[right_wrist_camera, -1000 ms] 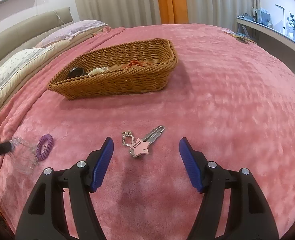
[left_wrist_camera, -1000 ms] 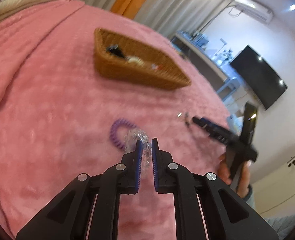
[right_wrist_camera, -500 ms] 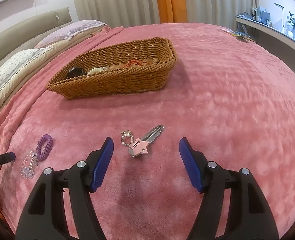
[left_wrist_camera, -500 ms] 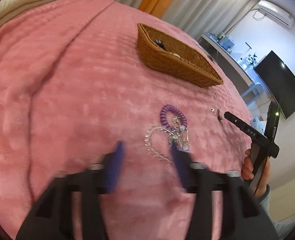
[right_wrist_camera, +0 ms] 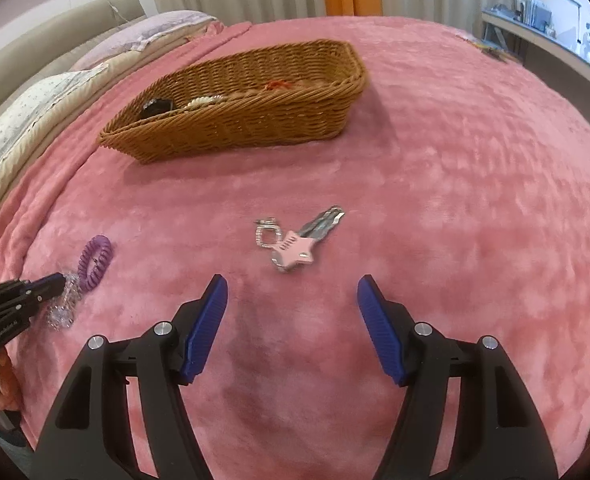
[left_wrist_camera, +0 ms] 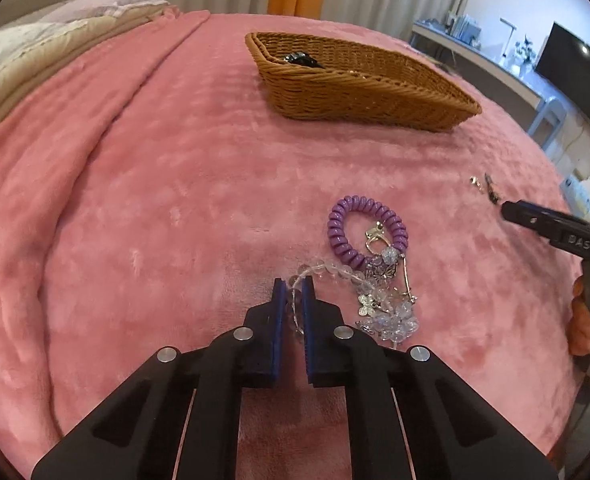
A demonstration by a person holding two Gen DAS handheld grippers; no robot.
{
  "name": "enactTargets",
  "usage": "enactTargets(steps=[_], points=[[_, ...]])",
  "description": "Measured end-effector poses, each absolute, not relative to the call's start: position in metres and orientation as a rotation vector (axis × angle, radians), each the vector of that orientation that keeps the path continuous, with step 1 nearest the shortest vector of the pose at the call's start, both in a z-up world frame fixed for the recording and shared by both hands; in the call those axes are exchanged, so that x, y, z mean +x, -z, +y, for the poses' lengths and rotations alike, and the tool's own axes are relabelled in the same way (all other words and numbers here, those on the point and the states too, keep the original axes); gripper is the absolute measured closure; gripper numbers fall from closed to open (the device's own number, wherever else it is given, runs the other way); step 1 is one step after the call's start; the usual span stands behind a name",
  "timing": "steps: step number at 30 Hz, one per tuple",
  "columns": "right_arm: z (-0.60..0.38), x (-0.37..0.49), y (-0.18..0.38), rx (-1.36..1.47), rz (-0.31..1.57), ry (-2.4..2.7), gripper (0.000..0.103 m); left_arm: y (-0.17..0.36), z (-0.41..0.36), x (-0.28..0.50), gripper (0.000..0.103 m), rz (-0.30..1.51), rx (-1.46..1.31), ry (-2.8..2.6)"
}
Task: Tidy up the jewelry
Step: 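Grasp the crystal bracelet with the left tool while the right grasps the pink star key, then carry the crystal bracelet and pink key into the basket and release both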
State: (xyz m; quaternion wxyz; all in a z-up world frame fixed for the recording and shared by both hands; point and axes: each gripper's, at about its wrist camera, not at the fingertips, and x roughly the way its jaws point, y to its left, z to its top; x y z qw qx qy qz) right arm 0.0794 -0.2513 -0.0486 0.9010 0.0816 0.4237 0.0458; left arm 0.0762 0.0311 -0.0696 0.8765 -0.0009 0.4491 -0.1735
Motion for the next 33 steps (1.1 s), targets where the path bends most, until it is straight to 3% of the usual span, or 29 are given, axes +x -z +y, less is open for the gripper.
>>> enactTargets(steps=[10, 24, 28, 33], points=[[-0.250, 0.101, 0.051, 0.147, 0.886, -0.056, 0.082, 0.070, 0.030, 0.074, 0.097, 0.924, -0.017, 0.389], [-0.252, 0.038, 0.052, -0.053, 0.901, -0.193, 0.080, 0.057, 0.067, 0.070, 0.097, 0.908, -0.128, 0.395], [-0.257, 0.031, 0.053, 0.018, 0.912, -0.156, 0.056, 0.057, 0.070, 0.071, 0.097, 0.910, -0.141, 0.404], [-0.249, 0.030, 0.055, 0.063, 0.902, -0.086, 0.056, 0.049, 0.082, 0.068, 0.097, 0.876, -0.212, 0.460]])
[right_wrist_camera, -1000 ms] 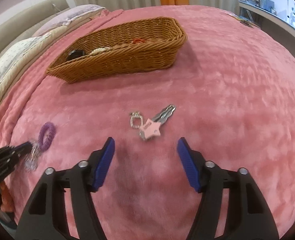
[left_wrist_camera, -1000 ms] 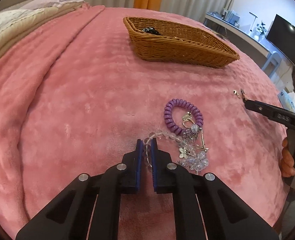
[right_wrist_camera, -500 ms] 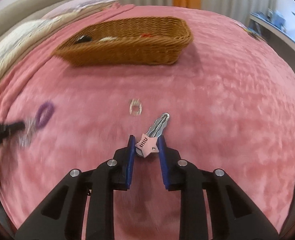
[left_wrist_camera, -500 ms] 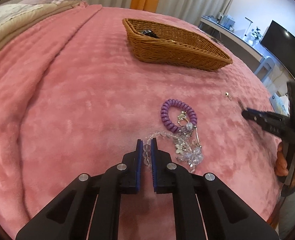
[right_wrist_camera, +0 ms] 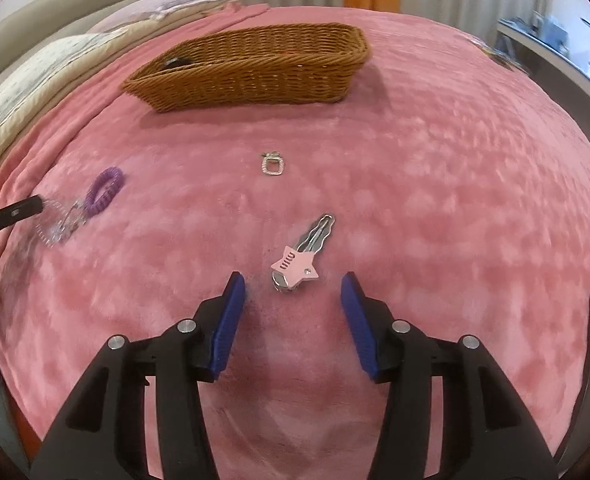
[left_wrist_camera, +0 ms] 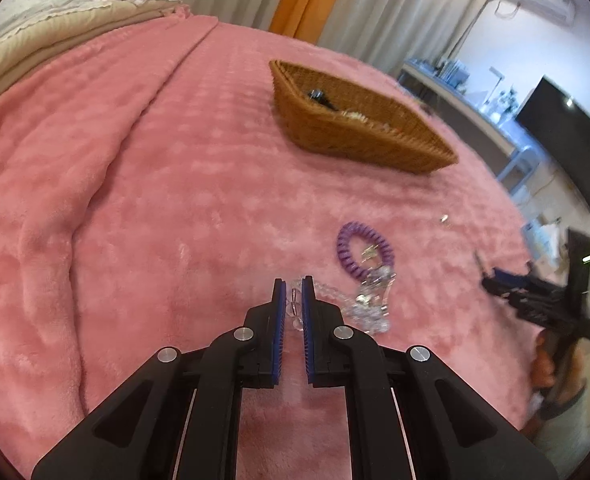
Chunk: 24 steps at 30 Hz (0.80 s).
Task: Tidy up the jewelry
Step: 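Carry the crystal bracelet and pink key into the basket and release both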
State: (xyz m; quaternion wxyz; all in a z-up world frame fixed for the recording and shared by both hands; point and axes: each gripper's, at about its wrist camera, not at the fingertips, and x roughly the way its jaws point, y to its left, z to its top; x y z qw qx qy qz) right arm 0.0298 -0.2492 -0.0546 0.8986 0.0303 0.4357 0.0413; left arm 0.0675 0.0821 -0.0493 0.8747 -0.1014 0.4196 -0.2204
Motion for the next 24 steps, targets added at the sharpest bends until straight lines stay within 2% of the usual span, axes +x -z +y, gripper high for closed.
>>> enactTargets(steps=[2, 3, 5, 11, 19, 24], points=[[-0.244, 0.032, 0.055, 0.062, 0.886, -0.059, 0.059, 0.046, 0.086, 0.065, 0.097, 0.856, -0.247, 0.494], [-0.239, 0.033, 0.055, 0.051, 0.880, -0.040, 0.064, 0.044, 0.086, 0.063, 0.097, 0.849, -0.252, 0.505], [-0.229, 0.034, 0.054, 0.025, 0.864, -0.024, 0.083, 0.042, 0.083, 0.061, 0.097, 0.845, -0.239, 0.509], [-0.201, 0.017, 0.040, -0.085, 0.775, -0.089, 0.083, 0.031, 0.082, 0.053, 0.097, 0.795, -0.315, 0.642], [-0.199, 0.012, 0.027, -0.077, 0.740, -0.126, 0.083, -0.010, 0.072, 0.026, 0.097, 0.669, -0.350, 0.787], [-0.202, 0.014, 0.031, -0.045, 0.758, -0.129, 0.083, 0.005, 0.079, 0.033, 0.097, 0.737, -0.306, 0.670]])
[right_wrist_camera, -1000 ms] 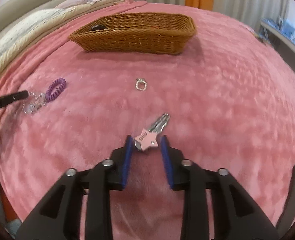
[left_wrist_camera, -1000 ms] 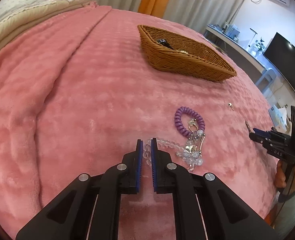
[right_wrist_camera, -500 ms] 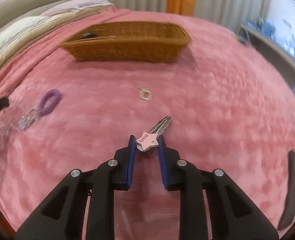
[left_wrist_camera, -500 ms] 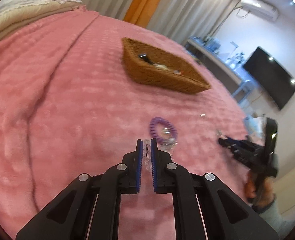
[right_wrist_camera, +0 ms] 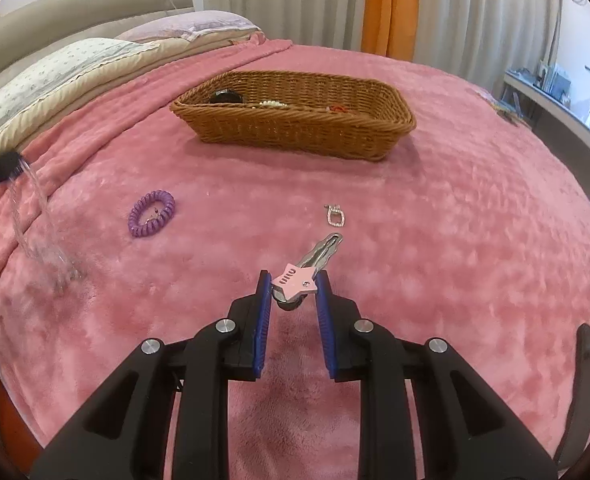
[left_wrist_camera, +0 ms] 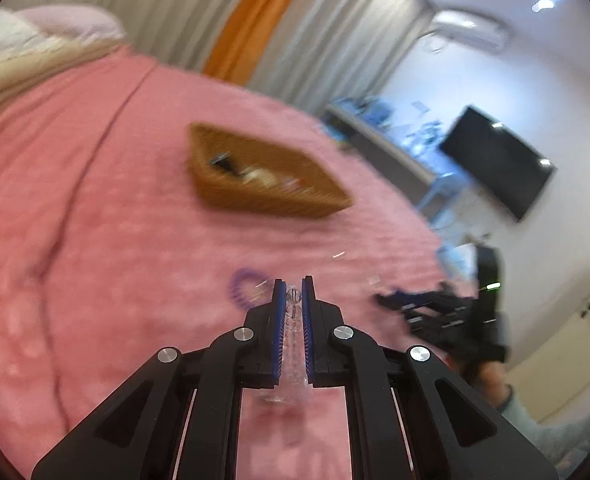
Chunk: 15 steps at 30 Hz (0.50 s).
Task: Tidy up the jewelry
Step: 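Carry the crystal bracelet and pink key into the basket and release both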
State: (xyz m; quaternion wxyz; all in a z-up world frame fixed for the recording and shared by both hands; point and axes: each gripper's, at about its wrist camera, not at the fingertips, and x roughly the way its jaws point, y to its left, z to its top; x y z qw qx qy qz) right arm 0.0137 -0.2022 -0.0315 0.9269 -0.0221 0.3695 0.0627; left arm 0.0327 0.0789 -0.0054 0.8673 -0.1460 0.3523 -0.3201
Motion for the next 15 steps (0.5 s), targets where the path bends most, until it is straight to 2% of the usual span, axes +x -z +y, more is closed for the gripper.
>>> enactTargets(steps=[5, 15], points=[[-0.203, 0.011, 0.033, -0.029, 0.756, -0.136, 0.083, 0.038, 0.097, 0.044, 0.097, 0.849, -0.287, 0.510], [-0.209, 0.010, 0.030, -0.011, 0.754, -0.142, 0.083, 0.059, 0.103, 0.044, 0.097, 0.920, -0.232, 0.414]])
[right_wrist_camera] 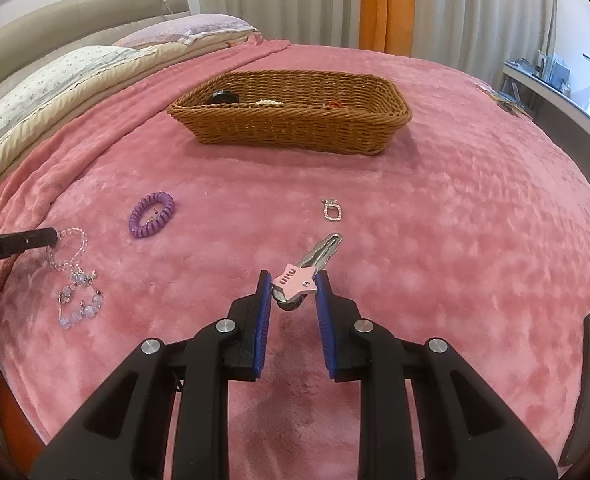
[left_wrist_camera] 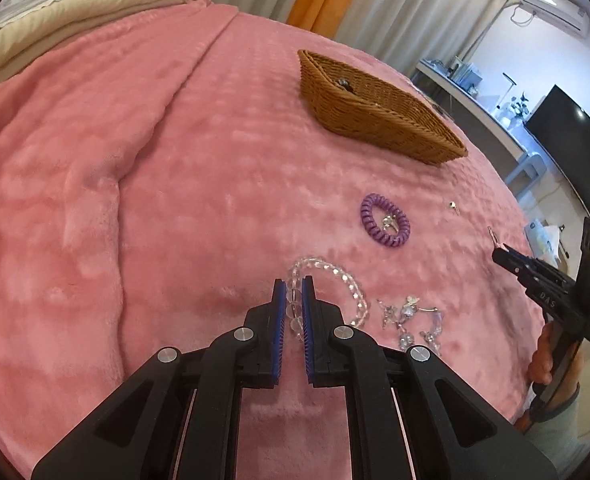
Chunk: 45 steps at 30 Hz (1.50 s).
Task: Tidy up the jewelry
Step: 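Carry the crystal bracelet and pink key into the basket and release both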
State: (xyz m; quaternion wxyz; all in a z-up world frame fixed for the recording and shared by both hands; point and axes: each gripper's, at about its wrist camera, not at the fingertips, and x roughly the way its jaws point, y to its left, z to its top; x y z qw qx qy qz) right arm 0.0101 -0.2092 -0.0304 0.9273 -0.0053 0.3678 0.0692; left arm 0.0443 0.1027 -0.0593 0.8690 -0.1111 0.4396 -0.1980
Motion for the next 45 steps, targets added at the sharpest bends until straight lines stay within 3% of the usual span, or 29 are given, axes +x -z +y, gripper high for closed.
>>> enactTargets(steps=[14, 24, 34, 45], points=[[-0.214, 0.030, -0.036, -0.035, 0.625, -0.186, 0.083, -0.038, 0.062, 0.056, 0.097, 0.711, -0.263, 0.629], [-0.230, 0.106, -0.084, 0.000, 0.572, -0.208, 0.083, -0.085, -0.005, 0.123, 0.097, 0.654, -0.150, 0.585], [-0.237, 0.210, -0.049, 0.058, 0.693, -0.245, 0.083, -0.056, -0.051, 0.209, 0.097, 0.709, -0.107, 0.520], [-0.230, 0.253, -0.003, 0.044, 0.819, -0.235, 0.083, -0.005, -0.059, 0.251, 0.096, 0.823, -0.124, 0.499]])
